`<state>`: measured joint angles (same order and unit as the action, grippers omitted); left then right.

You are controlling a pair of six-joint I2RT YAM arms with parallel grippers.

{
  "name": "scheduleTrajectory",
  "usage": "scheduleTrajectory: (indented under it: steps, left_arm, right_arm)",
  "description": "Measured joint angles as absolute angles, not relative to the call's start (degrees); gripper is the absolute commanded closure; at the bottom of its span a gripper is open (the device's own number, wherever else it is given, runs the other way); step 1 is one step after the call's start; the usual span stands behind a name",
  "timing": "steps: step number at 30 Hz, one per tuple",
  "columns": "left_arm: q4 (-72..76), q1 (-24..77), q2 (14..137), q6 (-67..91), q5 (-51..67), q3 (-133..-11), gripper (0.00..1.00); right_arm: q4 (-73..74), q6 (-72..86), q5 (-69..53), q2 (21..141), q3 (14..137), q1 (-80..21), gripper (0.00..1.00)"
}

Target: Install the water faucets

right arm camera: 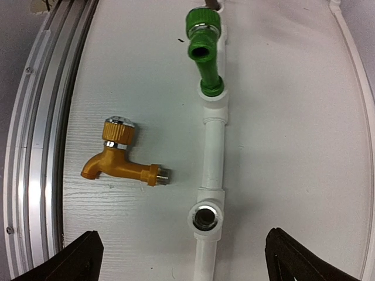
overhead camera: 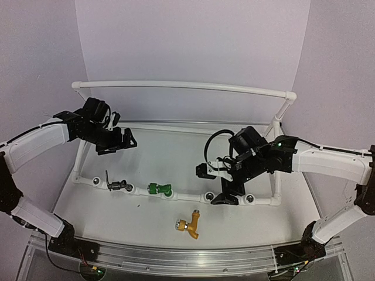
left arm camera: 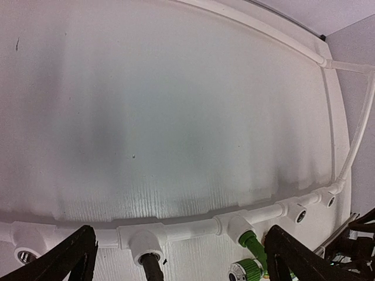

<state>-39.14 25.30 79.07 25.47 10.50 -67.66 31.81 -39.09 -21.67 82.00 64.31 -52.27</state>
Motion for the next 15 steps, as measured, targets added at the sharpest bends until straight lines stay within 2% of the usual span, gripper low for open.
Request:
scheduleTrajectory:
  steps: [7,15]
  left_arm:
    - [-37.1,25.3,75.9,27.2,14.3,-66.6,0.00]
    - [-36.7,25.3,74.9,29.3,17.3,-66.0,0.00]
  right_arm:
    - [31.9,-48.5,-19.7,85.4,63.2,-62.1,0.04]
    - [31.9,-60.4,-14.3,96.5,64.1,-69.0,0.14]
